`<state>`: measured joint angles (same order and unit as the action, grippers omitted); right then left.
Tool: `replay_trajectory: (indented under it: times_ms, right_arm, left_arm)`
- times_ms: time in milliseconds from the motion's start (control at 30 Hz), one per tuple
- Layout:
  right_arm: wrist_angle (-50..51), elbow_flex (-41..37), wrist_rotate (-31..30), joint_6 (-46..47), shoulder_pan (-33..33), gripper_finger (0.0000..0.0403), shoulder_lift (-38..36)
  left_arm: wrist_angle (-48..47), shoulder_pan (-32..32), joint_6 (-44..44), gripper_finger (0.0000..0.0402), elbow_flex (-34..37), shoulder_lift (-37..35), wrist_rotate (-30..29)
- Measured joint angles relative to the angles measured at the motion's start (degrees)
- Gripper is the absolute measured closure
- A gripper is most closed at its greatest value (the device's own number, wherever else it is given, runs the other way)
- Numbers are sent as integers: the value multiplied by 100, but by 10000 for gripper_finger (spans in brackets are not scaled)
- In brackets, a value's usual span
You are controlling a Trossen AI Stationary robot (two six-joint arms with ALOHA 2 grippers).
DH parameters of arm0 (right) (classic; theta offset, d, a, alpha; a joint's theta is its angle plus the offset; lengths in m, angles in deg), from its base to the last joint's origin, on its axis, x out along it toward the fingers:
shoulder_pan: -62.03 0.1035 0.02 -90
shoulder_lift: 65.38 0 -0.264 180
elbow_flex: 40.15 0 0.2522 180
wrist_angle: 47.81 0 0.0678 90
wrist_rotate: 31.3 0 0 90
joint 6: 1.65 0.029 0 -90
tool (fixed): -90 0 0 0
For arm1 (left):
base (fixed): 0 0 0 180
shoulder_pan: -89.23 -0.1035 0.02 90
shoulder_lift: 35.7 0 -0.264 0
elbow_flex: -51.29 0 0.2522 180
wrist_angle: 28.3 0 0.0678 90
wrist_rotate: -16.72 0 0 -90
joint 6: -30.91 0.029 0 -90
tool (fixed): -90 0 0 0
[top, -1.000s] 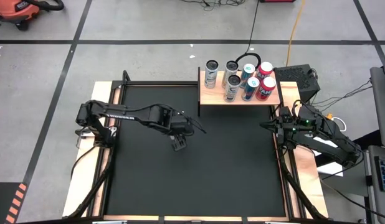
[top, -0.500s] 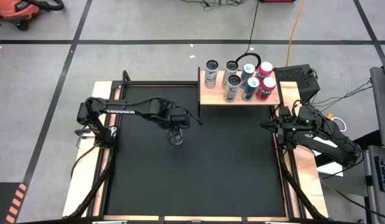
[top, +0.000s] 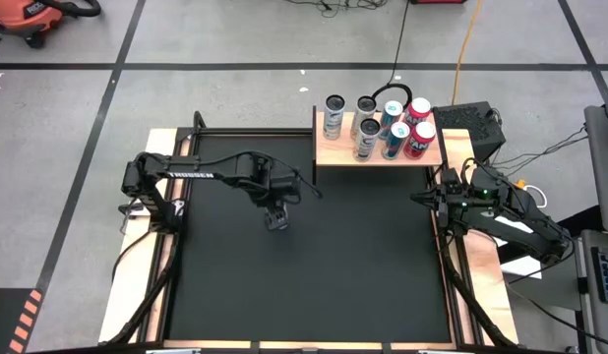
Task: Place canned beverage on shelf
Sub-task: Put the white blue soda can on the shelf aligned with the white blue soda can
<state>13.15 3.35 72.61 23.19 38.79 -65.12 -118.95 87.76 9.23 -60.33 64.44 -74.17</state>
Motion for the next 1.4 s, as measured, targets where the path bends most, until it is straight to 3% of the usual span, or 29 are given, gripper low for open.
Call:
replay_trajectory:
  times_ms: [333,467,933,1400]
  right_arm:
    - [0,0,0,-1,0,403,0]
    - [0,0,0,0,0,403,2]
    - [17,0,26,-2,0,403,0]
    - [22,0,151,-48,0,403,2]
  left_arm:
    - [-1,0,135,75,0,-2,68]
    - [0,-50,163,74,-2,78,-212]
    - [117,-171,298,74,-4,639,33]
    - [180,-70,303,74,-6,701,44]
